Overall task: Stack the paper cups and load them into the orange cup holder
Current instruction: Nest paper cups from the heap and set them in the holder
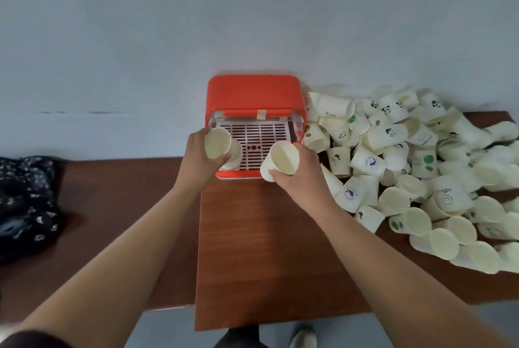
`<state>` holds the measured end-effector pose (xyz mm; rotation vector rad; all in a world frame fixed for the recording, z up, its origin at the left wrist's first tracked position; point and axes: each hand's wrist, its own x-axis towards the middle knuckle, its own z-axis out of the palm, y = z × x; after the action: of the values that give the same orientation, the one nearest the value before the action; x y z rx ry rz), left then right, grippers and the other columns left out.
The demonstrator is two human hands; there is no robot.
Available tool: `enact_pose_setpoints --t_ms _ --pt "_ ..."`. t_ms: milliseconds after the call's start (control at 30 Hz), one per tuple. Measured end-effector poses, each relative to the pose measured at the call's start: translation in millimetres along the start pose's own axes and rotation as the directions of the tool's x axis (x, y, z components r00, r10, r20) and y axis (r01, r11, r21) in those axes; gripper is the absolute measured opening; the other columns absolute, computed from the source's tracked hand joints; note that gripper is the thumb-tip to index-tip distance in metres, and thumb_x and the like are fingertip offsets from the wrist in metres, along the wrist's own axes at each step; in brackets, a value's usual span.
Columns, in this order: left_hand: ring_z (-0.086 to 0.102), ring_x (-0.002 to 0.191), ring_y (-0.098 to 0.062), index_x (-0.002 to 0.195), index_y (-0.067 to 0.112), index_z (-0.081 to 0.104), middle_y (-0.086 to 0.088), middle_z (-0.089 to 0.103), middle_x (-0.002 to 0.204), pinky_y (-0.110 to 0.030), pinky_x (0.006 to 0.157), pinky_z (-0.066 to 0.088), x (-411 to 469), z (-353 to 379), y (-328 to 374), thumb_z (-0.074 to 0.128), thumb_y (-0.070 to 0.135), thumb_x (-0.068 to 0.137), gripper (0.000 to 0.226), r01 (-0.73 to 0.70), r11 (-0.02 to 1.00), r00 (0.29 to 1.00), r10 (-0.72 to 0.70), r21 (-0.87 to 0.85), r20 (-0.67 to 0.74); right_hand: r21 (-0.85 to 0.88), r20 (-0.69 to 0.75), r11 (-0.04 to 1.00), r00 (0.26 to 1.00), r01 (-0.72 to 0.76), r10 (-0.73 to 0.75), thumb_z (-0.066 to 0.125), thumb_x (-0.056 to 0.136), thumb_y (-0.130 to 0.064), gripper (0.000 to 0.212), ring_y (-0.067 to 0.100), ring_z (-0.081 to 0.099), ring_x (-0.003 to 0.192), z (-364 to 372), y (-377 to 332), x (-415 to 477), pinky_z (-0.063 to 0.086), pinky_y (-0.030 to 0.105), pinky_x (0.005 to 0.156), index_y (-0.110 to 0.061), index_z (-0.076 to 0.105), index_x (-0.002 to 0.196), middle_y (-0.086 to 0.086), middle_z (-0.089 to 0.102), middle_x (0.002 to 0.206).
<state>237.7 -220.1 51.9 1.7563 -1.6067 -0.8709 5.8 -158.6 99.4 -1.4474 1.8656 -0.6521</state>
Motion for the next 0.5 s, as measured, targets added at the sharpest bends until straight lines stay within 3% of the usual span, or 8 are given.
enact_pose_setpoints --t_ms 100,200,333,500 --pt "0.049 0.124 -0.02 0.142 0.016 0.045 -0.004 0.048 0.139 -0.03 0.095 0.04 11 13 -13 0.083 0.029 0.079 0.075 -0.048 0.993 0.995 0.039 0.105 0.088 -0.007 -0.045 1.0 0.999 -0.028 0.027 0.079 0.082 -0.036 0.078 0.005 0.04 0.11 8 -4 12 0.035 0.023 0.092 -0.025 0.036 0.146 -0.002 0.039 0.14" --pt "0.047 0.127 -0.031 0.14 0.014 0.049 -0.008 0.049 0.138 -0.043 0.101 0.042 22 21 -24 0.085 0.029 0.076 0.075 -0.096 0.97 0.984 0.058 0.224 0.17 0.011 -0.082 0.999 0.996 -0.039 0.04 0.081 0.08 -0.035 0.078 0.006 0.041 0.111 17 -10 25 0.036 0.023 0.094 -0.025 0.038 0.145 -0.002 0.04 0.137" --pt "0.046 0.129 -0.037 0.141 0.013 0.052 -0.011 0.044 0.14 -0.049 0.103 0.044 36 27 -33 0.089 0.028 0.071 0.08 -0.098 0.972 0.974 0.05 0.212 0.22 0.066 -0.047 0.997 0.998 -0.043 0.046 0.081 0.077 -0.033 0.074 0.011 0.046 0.119 34 -19 46 0.044 0.032 0.1 -0.026 0.044 0.141 -0.004 0.046 0.134" --pt "0.045 0.133 -0.032 0.149 0.015 0.045 -0.012 0.048 0.142 -0.05 0.11 0.041 38 21 -46 0.088 0.021 0.072 0.088 -0.114 0.98 0.952 0.06 0.164 0.301 0.17 -0.014 0.985 0.999 0.039 -0.037 0.081 0.079 -0.023 0.064 0.005 0.047 0.112 56 -37 61 0.038 0.016 0.085 -0.025 0.051 0.135 -0.014 0.05 0.122"
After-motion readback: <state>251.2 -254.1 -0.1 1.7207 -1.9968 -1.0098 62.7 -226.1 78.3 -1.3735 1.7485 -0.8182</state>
